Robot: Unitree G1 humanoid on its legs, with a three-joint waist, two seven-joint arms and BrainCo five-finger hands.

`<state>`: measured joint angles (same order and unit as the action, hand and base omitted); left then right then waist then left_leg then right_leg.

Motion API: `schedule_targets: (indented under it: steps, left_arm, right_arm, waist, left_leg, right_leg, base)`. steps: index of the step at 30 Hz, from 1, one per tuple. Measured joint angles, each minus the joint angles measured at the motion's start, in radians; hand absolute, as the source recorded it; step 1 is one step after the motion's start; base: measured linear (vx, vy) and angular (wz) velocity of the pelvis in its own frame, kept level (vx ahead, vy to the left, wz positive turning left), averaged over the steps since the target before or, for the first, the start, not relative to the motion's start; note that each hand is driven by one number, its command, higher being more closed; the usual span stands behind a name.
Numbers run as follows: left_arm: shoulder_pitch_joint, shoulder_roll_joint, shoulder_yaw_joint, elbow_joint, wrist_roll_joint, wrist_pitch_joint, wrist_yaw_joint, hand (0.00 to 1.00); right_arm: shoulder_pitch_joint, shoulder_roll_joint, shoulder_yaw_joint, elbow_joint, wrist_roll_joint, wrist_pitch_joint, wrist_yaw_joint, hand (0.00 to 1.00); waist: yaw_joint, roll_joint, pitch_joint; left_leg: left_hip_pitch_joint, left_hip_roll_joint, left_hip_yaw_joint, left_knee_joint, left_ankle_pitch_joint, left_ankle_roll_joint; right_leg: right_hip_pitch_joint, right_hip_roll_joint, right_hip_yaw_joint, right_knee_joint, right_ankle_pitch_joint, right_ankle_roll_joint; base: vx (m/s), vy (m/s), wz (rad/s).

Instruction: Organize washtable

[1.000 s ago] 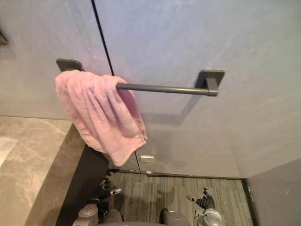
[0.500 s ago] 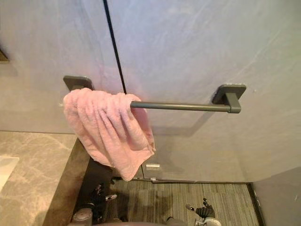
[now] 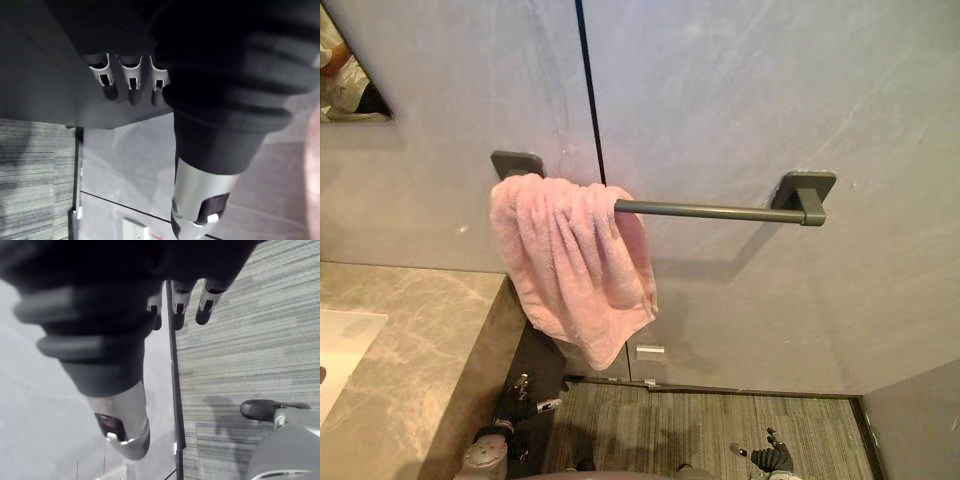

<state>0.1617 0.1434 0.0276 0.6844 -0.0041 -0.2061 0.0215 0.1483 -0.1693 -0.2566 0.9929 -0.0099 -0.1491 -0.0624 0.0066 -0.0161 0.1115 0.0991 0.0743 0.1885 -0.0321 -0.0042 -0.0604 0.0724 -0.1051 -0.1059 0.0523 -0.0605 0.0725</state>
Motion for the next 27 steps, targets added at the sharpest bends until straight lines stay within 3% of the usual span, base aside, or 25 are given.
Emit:
schedule_targets:
  steps: [7, 15, 23, 27]
  left_arm:
    - [0.115, -0.002, -0.023, -0.329, -0.048, -0.006, -0.024, 0.00]
    - [0.140, -0.010, -0.024, -0.607, -0.095, -0.048, -0.022, 0.00]
    - [0.140, -0.020, -0.023, -0.773, -0.102, -0.086, 0.006, 0.00]
    - [0.127, -0.018, -0.022, -0.777, -0.105, -0.090, 0.009, 0.00]
  right_arm:
    - [0.017, -0.009, 0.000, -0.090, -0.001, -0.001, 0.000, 0.00]
    - [0.037, -0.001, 0.004, -0.156, -0.003, -0.001, 0.000, 0.00]
    - [0.042, 0.015, 0.032, -0.156, -0.004, -0.001, 0.000, 0.00]
    - [0.042, 0.015, 0.040, -0.156, -0.004, -0.001, 0.001, 0.00]
  waist:
    - [0.007, 0.004, 0.000]
    - [0.010, 0.017, -0.009]
    - [0.009, 0.023, -0.015]
    - [0.008, 0.022, -0.018]
  left_leg:
    - [0.001, -0.005, -0.021, -0.001, 0.003, 0.003]
    - [0.022, -0.002, -0.044, 0.001, 0.003, 0.003]
    - [0.024, 0.002, -0.043, 0.007, 0.002, 0.002]
    - [0.027, 0.005, -0.042, 0.006, 0.003, 0.001]
  right_leg:
    - [0.002, -0.004, -0.011, 0.016, -0.005, 0.002]
    - [0.028, -0.004, -0.038, 0.037, -0.032, -0.003]
    - [0.028, -0.002, -0.036, 0.050, -0.036, -0.005]
    - [0.028, 0.000, -0.034, 0.050, -0.036, -0.005]
  base:
    - [-0.01, -0.002, 0.05]
    - [0.01, -0.017, 0.09]
    - [-0.01, -0.002, 0.00]
    - [-0.04, -0.010, -0.02]
